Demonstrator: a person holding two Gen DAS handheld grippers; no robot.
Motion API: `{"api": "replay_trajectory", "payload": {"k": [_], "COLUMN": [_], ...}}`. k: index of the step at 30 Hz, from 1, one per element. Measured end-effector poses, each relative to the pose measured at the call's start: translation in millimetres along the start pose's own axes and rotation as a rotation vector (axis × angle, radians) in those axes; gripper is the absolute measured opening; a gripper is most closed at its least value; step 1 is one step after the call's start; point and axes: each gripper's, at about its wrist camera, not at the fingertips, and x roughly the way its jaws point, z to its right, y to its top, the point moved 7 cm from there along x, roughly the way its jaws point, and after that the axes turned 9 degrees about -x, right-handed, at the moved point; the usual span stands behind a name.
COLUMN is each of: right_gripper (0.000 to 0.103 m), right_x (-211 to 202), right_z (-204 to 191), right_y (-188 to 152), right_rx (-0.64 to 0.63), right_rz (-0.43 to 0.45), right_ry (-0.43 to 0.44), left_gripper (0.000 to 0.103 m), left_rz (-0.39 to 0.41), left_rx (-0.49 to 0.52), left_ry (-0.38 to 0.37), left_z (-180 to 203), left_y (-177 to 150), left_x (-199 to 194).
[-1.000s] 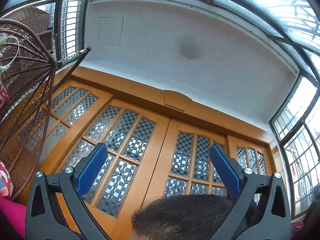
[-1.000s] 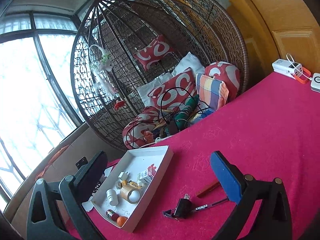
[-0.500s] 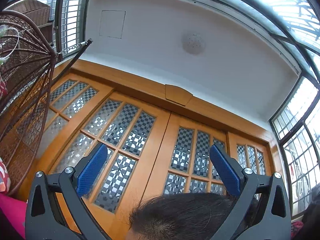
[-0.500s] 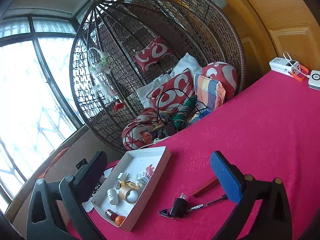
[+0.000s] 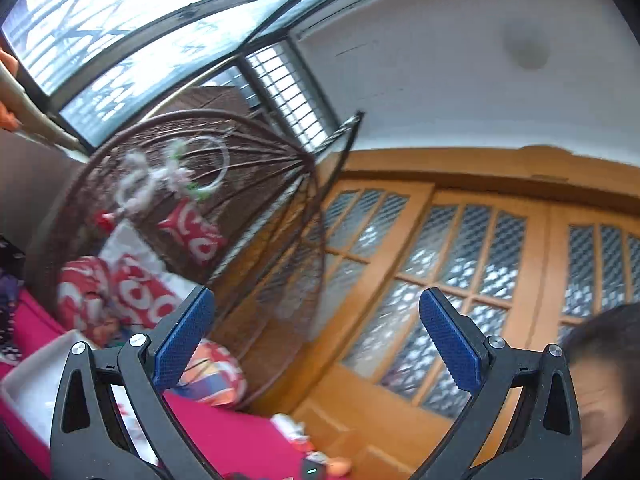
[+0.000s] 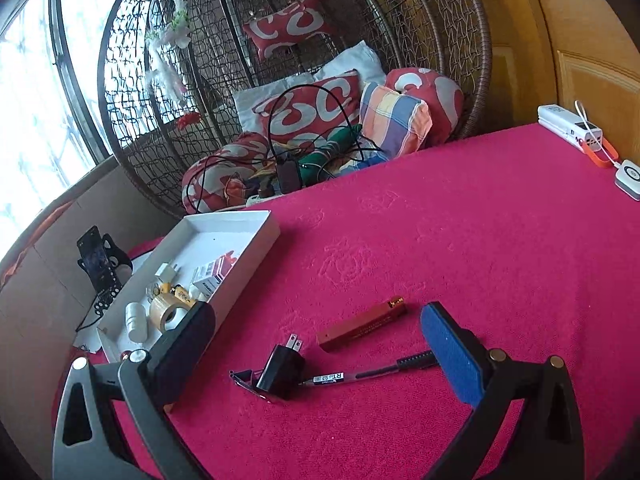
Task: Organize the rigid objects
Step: 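Grasp the black plug charger with the right tool while the left tool grasps the blue binder clip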
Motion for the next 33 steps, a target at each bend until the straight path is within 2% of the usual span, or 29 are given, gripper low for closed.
{"api": "replay_trajectory", "payload": {"k": [2,4,5,7,10,12,14,16,20,22,23,25,28,33], "right_gripper": [0.099,0.086,0.082,0.069,0.062,0.053,0.052,0.042,0.04,0.033,0.031,0.02,0.02,0.02], "right_x": [5.6,10.5,12.8,16.7,18.3,21.3,25.8,32.0,50.4,62.0,63.8,65.1,58.2,20.0], "right_z": [-1.0,-1.3,-1.4,-1.7,-5.2,-10.9,-20.4,-31.0,-45.4,-49.4,-51.2,-53.3,-44.7,-8.6], "right_y": [-3.5,-6.4,-7.9,-11.3,-13.6,-13.7,-14.9,-18.5,-31.4,-37.3,-36.7,-35.4,-36.5,-28.3], "right_rx": [-0.018,-0.036,-0.047,-0.06,-0.073,-0.087,-0.117,-0.146,-0.198,-0.217,-0.225,-0.251,-0.205,-0.106], "right_rz": [-0.019,-0.042,-0.057,-0.08,-0.088,-0.095,-0.11,-0.135,-0.206,-0.239,-0.226,-0.225,-0.217,-0.124], "right_ry": [-0.007,-0.018,-0.022,-0.018,-0.007,0.012,0.02,0.032,0.011,0.008,0.008,-0.004,0.031,0.022], "left_gripper": [0.103,0.103,0.103,0.103,0.103,0.103,0.103,0.103,0.103,0.103,0.103,0.103,0.103,0.103], "left_rz": [-0.073,-0.161,-0.211,-0.306,-0.421,-0.507,-0.58,-0.619,-0.68,-0.72,-0.74,-0.779,-0.841,-0.933], "left_rx": [0.106,0.246,0.326,0.456,0.56,0.553,0.524,0.535,0.572,0.57,0.569,0.568,0.552,0.522], "left_ry": [0.268,0.461,0.523,0.576,0.613,0.614,0.598,0.58,0.553,0.536,0.525,0.506,0.483,0.474], "left_z": [-46.9,-78.7,-88.2,-100.8,-115.3,-124.4,-130.2,-126.8,-121.0,-119.4,-118.6,-117.3,-118.5,-129.3], "left_y": [-36.4,-78.2,-99.5,-140.3,-187.9,-210.8,-228.8,-242.9,-263.5,-276.0,-282.8,-296.0,-317.9,-353.1], "left_x": [17.8,31.0,35.7,40.7,44.6,48.0,50.9,53.1,58.7,64.1,67.5,76.5,91.5,117.3]}}
